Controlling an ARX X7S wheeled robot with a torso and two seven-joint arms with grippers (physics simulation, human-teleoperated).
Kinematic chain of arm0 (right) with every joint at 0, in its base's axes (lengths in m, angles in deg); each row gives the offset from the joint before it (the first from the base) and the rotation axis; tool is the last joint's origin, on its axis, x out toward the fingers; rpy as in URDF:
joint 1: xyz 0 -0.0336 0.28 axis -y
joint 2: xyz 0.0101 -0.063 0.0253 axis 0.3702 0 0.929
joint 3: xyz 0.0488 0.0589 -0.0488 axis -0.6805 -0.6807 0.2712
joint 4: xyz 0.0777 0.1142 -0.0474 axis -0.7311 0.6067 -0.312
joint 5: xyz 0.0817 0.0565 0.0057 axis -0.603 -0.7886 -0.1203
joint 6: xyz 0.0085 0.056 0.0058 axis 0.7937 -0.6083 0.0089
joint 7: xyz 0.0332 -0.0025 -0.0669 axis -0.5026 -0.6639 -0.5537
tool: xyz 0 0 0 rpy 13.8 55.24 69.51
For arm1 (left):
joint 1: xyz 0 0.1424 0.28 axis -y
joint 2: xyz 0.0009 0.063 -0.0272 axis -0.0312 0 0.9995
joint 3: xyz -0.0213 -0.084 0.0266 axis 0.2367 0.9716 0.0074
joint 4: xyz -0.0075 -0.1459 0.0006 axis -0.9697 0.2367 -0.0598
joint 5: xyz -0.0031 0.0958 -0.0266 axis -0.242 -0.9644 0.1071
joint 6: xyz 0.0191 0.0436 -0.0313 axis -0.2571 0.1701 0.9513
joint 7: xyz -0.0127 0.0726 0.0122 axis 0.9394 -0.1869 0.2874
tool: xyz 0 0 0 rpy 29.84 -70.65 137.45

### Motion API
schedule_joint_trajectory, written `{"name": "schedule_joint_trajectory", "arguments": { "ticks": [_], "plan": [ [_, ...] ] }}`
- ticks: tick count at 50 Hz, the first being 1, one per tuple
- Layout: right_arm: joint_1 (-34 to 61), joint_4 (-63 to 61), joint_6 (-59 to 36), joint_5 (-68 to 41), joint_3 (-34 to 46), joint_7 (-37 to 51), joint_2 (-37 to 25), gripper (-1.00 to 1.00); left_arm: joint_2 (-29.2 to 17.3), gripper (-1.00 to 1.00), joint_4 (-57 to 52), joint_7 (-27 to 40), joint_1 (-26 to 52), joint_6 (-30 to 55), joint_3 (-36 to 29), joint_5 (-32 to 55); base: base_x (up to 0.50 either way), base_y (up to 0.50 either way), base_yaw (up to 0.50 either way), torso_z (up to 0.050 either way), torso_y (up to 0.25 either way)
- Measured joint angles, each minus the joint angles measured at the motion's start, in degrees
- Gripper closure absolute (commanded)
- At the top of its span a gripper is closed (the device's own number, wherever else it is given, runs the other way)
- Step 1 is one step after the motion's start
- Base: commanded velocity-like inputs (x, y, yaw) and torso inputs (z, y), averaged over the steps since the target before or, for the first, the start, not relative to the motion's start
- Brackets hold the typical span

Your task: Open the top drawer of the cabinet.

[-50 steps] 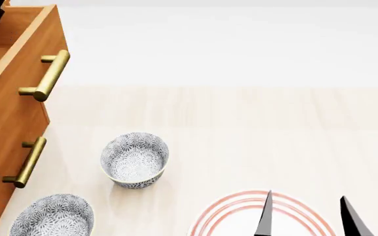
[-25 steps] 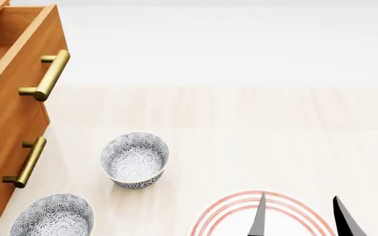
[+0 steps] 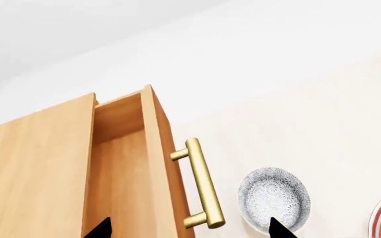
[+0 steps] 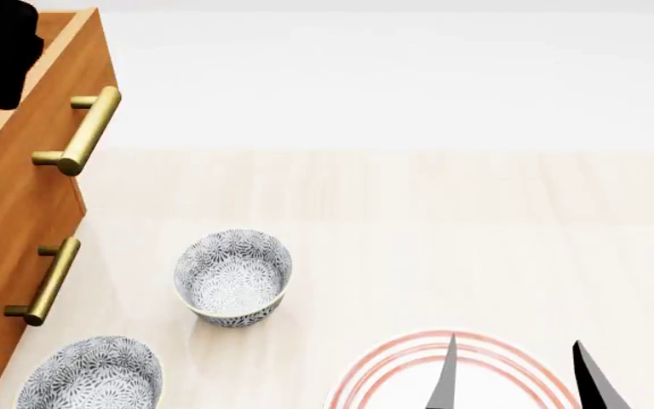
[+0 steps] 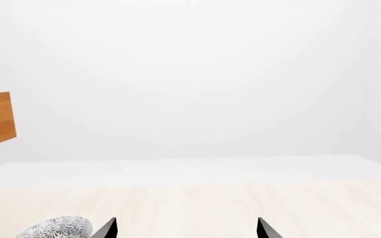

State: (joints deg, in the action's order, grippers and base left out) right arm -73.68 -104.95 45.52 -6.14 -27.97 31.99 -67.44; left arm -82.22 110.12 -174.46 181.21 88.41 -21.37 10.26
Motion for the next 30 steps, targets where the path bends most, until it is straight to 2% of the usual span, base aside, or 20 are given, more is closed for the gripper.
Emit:
{"name": "schedule_joint_trajectory", "arguments": {
  "ticks": [14, 30],
  "plan": [
    [0.07, 0.65, 0.34, 0.18, 0.32, 0.03, -0.07, -1.0, 2.43, -1.0, 3.63, 3.89, -2.45, -1.66, 6.46, -1.99, 0.0, 0.0, 0.0, 0.0, 0.0],
    [-0.05, 0.92, 0.57, 0.35, 0.65, 0.2, -0.24, -1.0, 3.4, -1.0, 6.18, 11.84, -3.22, -3.98, 11.28, -0.77, 0.0, 0.0, 0.0, 0.0, 0.0]
  ]
}}
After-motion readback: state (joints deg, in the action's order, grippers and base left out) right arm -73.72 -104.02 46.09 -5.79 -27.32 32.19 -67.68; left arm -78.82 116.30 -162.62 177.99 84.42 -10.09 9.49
